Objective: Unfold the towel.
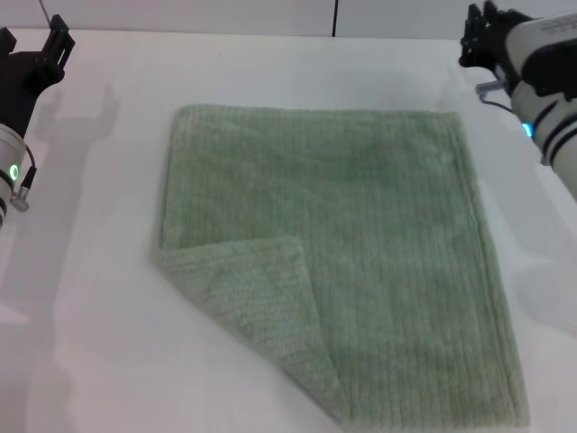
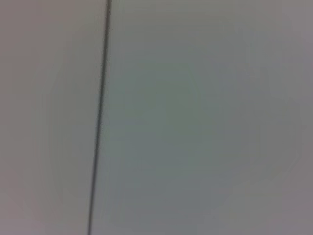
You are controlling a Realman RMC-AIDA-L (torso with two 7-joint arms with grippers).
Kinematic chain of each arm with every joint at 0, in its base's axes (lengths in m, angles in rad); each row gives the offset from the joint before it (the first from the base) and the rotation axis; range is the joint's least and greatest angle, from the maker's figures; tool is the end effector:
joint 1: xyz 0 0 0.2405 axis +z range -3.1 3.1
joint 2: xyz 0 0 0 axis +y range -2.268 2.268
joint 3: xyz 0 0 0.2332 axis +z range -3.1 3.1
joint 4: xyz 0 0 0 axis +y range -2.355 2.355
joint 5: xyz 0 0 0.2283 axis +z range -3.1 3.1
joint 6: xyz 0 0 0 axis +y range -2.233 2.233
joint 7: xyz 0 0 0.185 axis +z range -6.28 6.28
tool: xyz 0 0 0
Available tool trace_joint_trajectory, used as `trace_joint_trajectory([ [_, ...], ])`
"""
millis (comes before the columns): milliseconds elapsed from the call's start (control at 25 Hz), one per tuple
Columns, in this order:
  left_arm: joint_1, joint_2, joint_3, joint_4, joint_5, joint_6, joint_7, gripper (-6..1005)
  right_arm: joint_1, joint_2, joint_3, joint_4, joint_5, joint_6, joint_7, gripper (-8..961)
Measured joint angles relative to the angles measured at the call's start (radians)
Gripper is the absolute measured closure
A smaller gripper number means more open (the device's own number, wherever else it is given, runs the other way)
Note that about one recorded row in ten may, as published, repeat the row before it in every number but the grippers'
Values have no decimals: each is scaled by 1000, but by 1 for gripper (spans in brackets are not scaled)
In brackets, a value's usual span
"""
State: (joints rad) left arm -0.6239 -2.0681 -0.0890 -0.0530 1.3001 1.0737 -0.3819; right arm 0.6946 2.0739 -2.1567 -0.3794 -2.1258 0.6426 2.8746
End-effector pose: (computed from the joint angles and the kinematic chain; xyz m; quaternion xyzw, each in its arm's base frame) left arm -0.3193 0.4192 0.0129 -0.6143 -0.3382 -0.3584 0.6162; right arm 0.2305 0.4699 -0.0551 -0.7467 0.2246 0.2027 0.5923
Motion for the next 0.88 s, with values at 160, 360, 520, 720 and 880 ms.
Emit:
trace_joint_trajectory([
  [160,1,0,0,1,-2,0,0,228,-59,0,154,-211,-1,-223,-218,847],
  [360,1,0,0,2,-3,-2,0,229,-165,6,393,-531,2,-643,-465,955],
  [520,2,0,0,2,-2,-1,0,230,-176,2,606,-681,-3,-1054,-480,955],
  [720,3,0,-5,2,-2,1,-4,232,-82,-6,842,-714,-125,-1488,-422,954],
  [880,-1,0,-5,2,-2,2,-5,233,5,-9,911,-712,-322,-1668,-349,954],
])
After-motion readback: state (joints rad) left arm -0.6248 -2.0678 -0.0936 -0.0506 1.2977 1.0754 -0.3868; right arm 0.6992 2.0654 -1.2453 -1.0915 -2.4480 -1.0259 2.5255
